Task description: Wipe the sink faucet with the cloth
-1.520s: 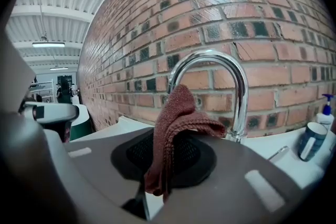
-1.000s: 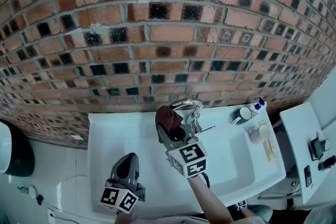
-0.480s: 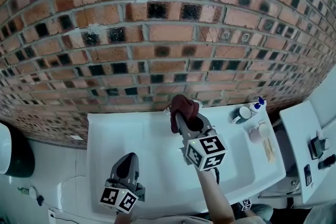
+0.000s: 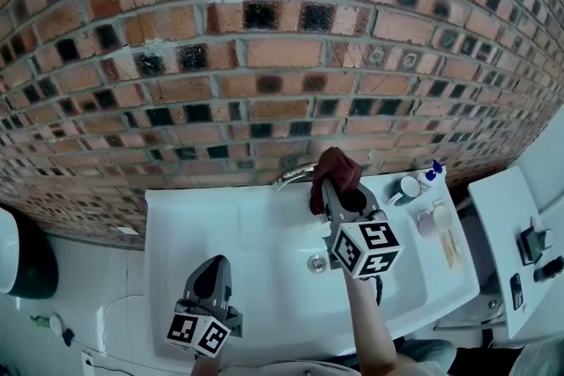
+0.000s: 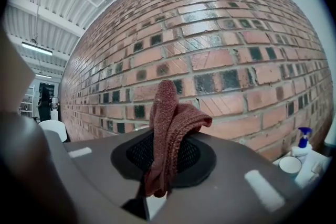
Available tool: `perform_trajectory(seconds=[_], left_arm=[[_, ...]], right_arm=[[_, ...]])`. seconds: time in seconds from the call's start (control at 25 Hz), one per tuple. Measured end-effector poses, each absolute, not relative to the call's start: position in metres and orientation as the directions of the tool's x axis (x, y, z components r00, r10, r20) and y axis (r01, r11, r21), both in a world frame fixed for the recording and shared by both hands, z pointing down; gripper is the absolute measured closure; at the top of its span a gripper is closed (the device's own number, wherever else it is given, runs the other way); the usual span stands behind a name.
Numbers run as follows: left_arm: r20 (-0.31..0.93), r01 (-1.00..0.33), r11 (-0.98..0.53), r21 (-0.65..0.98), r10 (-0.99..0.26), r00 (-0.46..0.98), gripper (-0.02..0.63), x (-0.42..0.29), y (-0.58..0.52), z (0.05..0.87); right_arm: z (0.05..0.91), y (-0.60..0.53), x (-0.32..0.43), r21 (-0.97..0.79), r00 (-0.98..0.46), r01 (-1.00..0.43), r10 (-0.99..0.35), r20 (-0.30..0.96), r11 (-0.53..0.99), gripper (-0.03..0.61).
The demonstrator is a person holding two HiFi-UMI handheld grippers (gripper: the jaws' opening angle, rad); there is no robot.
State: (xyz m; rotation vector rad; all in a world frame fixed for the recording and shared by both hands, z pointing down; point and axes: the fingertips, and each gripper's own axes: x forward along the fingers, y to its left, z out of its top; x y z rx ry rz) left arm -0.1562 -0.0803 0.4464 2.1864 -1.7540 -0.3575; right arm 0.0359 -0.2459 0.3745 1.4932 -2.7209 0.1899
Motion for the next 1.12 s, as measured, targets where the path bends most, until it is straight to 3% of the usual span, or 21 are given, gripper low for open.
perform_trajectory(seconds=[0.4,1.12], left_arm=[[0.010,-0.895,-0.209,0.394,-0.973,0.232,0.609,-0.151,-0.084,0.450],[0.052,-0.893,-0.197,0.406,-0.970,0.238,0.609,-0.151,-0.094,0.464]], right_arm=[[0.419,-0.269,0.091,-0.091,-0.399,-0.917,-0.894,0.206,0.388,0.525],[0.497,-0.280,0.075,-0.072,-0.388,-0.918,-0.847,0.363,0.389,0.525]])
